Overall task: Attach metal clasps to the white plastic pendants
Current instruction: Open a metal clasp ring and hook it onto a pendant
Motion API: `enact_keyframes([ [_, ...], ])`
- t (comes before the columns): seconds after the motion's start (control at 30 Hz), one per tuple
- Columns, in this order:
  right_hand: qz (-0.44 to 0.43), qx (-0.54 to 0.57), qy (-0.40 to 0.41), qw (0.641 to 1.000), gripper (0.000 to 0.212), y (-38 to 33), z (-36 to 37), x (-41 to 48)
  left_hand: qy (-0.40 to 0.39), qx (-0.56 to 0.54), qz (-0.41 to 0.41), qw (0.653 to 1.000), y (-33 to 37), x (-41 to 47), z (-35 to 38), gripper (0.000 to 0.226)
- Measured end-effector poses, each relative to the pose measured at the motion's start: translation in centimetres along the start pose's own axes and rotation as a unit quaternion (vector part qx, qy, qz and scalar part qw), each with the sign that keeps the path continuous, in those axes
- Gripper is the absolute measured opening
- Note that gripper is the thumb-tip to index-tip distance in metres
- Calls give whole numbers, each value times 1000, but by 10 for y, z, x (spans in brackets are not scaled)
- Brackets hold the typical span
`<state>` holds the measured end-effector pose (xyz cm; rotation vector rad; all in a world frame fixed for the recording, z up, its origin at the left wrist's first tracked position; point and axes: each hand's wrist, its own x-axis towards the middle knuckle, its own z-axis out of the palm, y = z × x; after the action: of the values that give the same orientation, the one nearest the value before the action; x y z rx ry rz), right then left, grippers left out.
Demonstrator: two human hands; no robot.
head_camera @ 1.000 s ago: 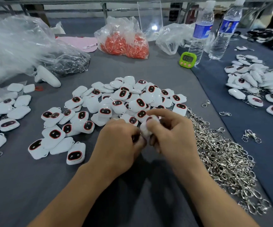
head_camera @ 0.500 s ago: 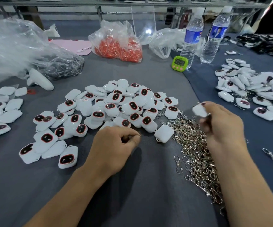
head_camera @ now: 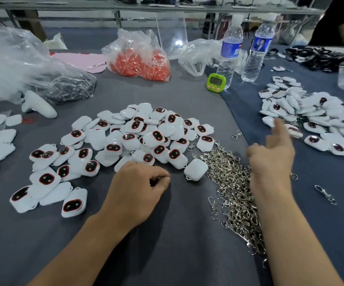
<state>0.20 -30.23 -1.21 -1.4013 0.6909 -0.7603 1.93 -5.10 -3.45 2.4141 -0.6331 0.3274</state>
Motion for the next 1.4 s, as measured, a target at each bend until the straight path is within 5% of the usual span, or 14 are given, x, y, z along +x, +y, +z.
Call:
enact_keyframes([
  [0.1,-103,-247,-128,955,61,3,19,-21,26,22,31,999,1,-1,1,15],
  [0.23,-186,-388,-305,849,28,13,44,-47,25,55,36,998,-4,4,4,46],
  [0.37,-287,-460,-333,771,39,14,47,-59,-58,100,36,993,-7,11,8,63],
  [0.47,-314,-416,-353,777,33,12,44,-62,-79,73,41,993,-13,14,9,53],
  [0.63,-272,-318,-334,845,17,10,44,-67,-12,-5,41,999,-10,14,7,43],
  [0.73,-240,-219,-306,895,21,10,45,-72,35,-102,-4,994,-8,10,1,42],
  [0.9,-221,-150,-345,900,42,13,49,-78,51,-150,-37,987,-1,9,-7,35],
  [1.0,-233,-207,-228,922,42,13,49,-71,74,-111,-76,988,-5,9,-5,25],
  [1.07,-224,-311,-191,904,48,11,46,-61,102,-90,-99,986,-6,8,-3,22],
  [1.23,-226,-466,-260,815,32,13,49,-56,126,-106,-94,982,1,7,-2,14],
  [1.4,-214,-426,-299,827,8,11,48,-55,125,-141,-106,976,5,6,0,26],
])
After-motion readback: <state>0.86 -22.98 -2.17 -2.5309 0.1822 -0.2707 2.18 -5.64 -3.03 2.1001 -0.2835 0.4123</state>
